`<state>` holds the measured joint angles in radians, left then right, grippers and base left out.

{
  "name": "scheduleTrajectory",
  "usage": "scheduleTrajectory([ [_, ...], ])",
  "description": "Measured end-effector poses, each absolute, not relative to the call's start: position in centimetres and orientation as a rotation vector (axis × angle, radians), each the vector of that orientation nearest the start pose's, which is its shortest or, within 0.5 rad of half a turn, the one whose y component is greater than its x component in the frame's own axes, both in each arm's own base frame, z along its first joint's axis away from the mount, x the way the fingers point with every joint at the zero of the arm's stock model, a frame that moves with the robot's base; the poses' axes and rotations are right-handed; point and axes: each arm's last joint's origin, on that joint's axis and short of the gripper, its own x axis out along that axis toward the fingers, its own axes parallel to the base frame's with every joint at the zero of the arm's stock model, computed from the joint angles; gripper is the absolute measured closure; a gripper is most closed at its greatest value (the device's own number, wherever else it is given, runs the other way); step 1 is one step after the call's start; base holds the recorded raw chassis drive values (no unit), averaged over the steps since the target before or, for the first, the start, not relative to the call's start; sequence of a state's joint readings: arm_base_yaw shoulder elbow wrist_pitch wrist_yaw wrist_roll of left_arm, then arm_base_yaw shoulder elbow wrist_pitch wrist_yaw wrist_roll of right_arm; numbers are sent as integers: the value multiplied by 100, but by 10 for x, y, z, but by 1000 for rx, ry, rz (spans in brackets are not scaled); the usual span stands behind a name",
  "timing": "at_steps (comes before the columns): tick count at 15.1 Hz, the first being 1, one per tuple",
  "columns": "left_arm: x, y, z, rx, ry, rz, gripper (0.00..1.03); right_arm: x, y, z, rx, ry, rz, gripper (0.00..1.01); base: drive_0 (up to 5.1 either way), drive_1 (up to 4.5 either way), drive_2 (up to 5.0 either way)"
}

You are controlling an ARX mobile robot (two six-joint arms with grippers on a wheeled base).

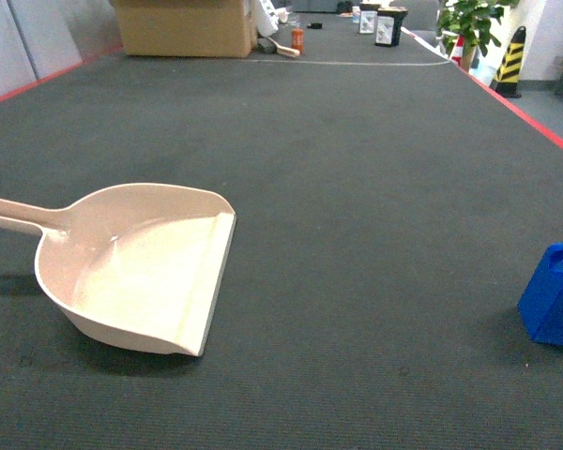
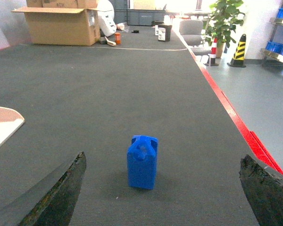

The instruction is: Place part in tray to right shelf

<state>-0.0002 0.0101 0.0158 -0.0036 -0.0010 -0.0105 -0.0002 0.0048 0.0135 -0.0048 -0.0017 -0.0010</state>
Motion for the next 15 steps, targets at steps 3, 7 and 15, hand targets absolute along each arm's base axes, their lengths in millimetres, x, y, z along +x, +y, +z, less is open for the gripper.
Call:
scheduleTrajectory([
  [3,97,0,168,-10,-2,1,5,97,0,167,-1,-4,2,3,0,0,0],
  [7,97,0,168,-10,-2,1,5,97,0,167,-1,-4,2,3,0,0,0],
  [15,97,0,168,-10,-2,0,5,97,0,167,-1,-4,2,3,0,0,0],
])
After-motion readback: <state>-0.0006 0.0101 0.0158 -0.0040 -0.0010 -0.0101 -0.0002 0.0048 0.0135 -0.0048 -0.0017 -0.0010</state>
